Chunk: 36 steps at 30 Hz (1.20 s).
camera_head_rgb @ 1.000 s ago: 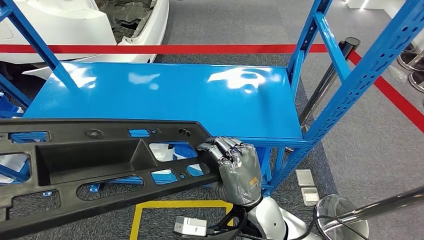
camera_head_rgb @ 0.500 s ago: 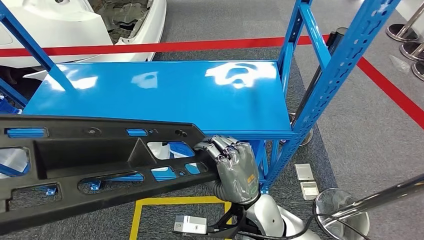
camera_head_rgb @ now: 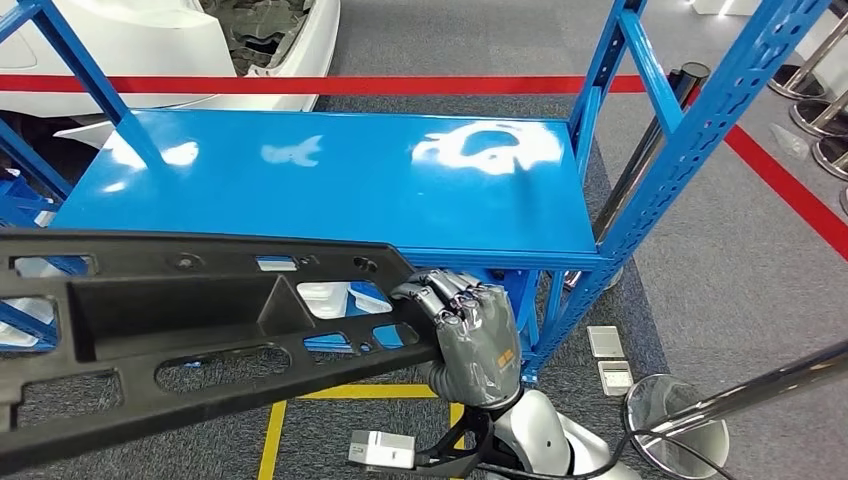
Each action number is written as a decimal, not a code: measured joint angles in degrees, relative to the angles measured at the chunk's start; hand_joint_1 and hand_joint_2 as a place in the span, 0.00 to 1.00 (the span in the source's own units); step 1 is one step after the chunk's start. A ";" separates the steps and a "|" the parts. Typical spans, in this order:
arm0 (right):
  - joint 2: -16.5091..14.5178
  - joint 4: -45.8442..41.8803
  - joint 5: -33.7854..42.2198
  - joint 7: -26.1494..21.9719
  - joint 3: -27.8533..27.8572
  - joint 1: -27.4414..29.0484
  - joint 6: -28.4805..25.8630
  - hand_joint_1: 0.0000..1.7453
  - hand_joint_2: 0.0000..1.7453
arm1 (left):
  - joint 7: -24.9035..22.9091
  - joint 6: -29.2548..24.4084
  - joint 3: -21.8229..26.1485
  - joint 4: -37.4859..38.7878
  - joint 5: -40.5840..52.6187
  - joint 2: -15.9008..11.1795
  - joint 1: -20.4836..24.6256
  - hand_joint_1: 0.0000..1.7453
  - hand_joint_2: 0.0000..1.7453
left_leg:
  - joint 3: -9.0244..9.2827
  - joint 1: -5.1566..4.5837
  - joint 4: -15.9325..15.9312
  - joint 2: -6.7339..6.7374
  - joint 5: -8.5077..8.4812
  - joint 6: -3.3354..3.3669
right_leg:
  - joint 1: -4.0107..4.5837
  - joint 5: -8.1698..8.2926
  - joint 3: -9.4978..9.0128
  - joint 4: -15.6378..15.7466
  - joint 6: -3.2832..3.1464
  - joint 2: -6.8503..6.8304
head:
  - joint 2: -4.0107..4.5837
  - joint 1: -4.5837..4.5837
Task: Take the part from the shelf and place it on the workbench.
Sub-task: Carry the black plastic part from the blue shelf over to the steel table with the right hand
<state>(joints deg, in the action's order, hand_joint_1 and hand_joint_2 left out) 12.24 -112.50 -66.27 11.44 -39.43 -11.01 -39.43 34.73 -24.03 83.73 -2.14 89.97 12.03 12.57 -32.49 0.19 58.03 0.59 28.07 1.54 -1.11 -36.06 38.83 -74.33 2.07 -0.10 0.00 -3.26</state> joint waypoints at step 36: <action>-2.69 0.02 6.26 -6.67 4.34 2.96 0.00 1.00 1.00 | -0.54 -0.60 -0.02 -0.02 0.01 0.03 0.32 0.00 1.00 | -1.95 -0.04 2.25 -0.01 -0.03 -1.00 | -0.08 4.52 -6.85 12.84 -0.26 0.20 | 0.00 -0.33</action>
<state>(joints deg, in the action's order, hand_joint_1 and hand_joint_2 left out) 9.55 -112.48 -60.00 4.77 -35.09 -8.05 -39.43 34.18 -24.63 83.72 -2.16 89.99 12.05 12.89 -34.44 0.15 60.28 0.58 28.04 0.54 -1.19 -31.54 31.97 -61.49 1.81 0.10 0.00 -3.60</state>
